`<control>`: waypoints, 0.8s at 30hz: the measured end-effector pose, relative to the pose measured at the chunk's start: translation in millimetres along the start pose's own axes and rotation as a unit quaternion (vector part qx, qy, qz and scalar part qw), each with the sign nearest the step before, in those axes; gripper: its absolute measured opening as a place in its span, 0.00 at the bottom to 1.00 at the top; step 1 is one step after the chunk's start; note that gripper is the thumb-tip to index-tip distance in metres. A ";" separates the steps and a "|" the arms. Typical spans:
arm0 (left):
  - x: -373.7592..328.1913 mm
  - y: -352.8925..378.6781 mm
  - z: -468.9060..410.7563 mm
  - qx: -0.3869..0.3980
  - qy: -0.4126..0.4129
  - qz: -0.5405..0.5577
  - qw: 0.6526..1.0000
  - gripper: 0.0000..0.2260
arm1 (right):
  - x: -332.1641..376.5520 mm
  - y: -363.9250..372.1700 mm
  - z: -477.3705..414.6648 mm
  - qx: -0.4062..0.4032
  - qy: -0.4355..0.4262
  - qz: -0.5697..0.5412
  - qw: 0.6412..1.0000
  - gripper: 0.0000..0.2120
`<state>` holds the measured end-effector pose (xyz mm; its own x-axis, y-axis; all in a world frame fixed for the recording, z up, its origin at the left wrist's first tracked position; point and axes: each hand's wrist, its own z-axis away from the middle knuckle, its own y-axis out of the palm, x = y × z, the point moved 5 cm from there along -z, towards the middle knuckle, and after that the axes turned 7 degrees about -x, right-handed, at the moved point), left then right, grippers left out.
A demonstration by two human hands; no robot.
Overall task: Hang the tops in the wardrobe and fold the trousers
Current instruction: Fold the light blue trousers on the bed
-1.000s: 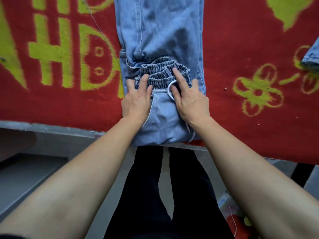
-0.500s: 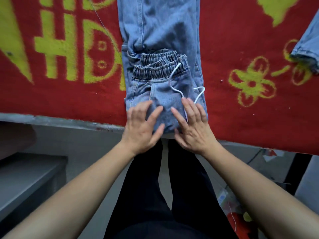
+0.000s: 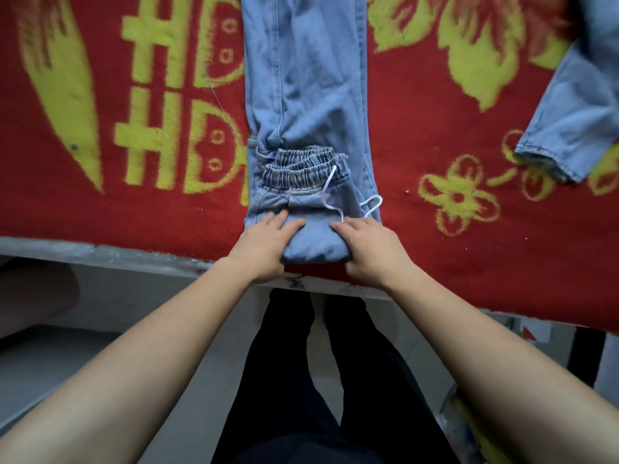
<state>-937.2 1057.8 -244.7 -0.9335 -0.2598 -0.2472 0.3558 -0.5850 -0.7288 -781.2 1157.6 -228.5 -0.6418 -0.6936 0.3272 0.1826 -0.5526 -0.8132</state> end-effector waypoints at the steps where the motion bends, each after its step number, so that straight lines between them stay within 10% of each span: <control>1: -2.5 -13.0 4.4 0.002 0.004 0.028 1.000 0.37 | 0.9 -13.3 1.9 0.008 -0.001 -0.011 1.000 0.31; 7: -16.3 -68.8 40.1 0.150 0.009 0.149 0.977 0.29 | 5.1 -72.3 18.5 0.151 -0.030 -0.033 0.988 0.07; 13: -0.8 -130.2 19.7 0.190 -0.014 0.270 0.944 0.22 | -15.6 -128.5 -12.9 0.271 0.021 -0.158 0.949 0.14; 19: 83.7 -175.1 -55.8 -0.113 -0.153 0.252 0.949 0.21 | -70.0 -168.3 -109.1 0.032 0.156 -0.290 0.944 0.22; 24: 101.7 -166.8 -92.0 -0.325 -0.238 0.255 0.879 0.18 | -79.6 -158.3 -142.1 -0.268 0.193 -0.250 0.910 0.20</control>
<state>-1095.6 1199.6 -207.0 -0.4805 -0.7439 -0.4646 0.4770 0.2229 -0.8502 -864.9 1366.0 -194.3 -0.7777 -0.1465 0.6114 -0.5270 -0.3784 -0.7610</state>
